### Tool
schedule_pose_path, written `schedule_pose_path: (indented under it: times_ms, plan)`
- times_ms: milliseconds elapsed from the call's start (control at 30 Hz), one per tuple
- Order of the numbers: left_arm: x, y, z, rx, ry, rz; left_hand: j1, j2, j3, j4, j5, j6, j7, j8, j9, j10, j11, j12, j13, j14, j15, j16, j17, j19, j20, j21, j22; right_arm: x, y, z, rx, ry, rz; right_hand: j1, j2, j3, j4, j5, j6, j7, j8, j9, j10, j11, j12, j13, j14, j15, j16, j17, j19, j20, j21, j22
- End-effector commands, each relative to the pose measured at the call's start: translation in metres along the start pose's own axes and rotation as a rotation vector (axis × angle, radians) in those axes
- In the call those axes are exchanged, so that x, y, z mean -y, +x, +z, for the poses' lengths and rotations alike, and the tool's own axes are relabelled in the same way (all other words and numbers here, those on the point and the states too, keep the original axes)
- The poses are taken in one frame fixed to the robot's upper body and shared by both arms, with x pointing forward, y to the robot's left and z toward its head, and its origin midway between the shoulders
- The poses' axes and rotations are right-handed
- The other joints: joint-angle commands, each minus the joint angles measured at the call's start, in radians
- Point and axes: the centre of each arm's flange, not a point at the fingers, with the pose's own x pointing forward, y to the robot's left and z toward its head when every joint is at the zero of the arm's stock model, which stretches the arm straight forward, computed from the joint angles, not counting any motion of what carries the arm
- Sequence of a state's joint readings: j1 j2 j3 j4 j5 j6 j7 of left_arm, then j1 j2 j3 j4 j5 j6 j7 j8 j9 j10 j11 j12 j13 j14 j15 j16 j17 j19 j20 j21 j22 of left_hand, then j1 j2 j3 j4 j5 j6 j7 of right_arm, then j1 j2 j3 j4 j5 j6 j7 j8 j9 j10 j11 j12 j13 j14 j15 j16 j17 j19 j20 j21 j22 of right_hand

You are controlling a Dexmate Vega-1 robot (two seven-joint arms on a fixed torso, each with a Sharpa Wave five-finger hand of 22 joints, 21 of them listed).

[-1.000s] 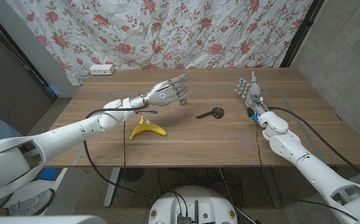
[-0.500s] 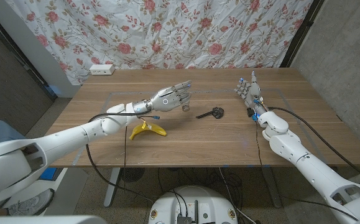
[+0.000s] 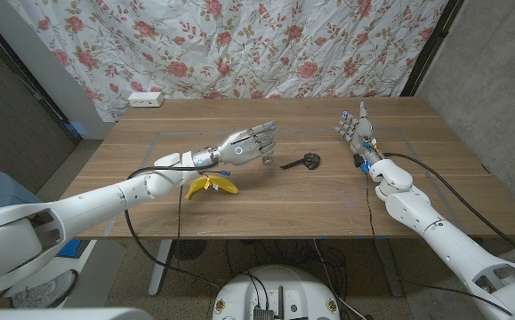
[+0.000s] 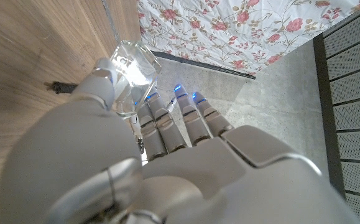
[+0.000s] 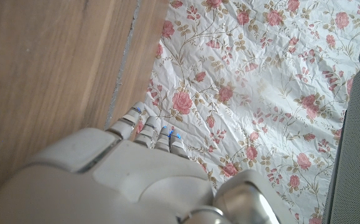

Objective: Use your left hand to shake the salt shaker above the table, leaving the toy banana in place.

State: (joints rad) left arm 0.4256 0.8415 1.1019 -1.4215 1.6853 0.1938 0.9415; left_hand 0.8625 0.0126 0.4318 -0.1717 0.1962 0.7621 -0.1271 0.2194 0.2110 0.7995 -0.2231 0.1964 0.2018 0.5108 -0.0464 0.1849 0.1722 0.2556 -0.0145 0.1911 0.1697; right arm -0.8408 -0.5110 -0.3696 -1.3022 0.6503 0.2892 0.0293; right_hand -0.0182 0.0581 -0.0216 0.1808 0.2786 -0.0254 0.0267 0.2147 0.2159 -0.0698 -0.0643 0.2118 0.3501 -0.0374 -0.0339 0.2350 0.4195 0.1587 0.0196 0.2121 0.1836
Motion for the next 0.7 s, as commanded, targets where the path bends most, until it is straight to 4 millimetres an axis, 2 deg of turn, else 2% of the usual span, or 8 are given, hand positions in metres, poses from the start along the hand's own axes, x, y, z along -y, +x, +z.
schedule_pose_path:
  times_ms: [33,700]
  plan:
    - [-0.002,-0.002,-0.008,-0.021,0.015,-0.003,-0.002,0.01,-0.004,0.0,0.004,-0.001,0.006,0.004,0.005,-0.004,-0.002,0.001,0.003,-0.006,-0.148,-0.001,0.003,-0.004,0.0,-0.003,0.002,0.0,0.0,0.0,0.0,0.0,0.0,0.0,0.102,-0.001,0.006,0.006,-0.002,0.009,0.003,0.004,-0.007,0.0,0.003,0.003,-0.006,-0.032,0.004,0.005,0.008,0.001,0.006,0.005]
    - [0.002,-0.002,-0.053,-0.139,0.075,-0.021,-0.004,0.014,-0.009,0.002,0.004,0.001,0.005,0.006,0.005,-0.003,-0.001,0.003,0.003,-0.008,-0.147,0.001,0.004,0.003,-0.006,0.0,0.002,0.0,0.0,0.0,0.0,0.0,0.0,0.0,0.102,-0.001,0.006,0.006,-0.002,0.01,0.003,0.004,-0.007,-0.001,0.003,0.003,-0.007,-0.034,0.004,0.006,0.009,0.001,0.006,0.005]
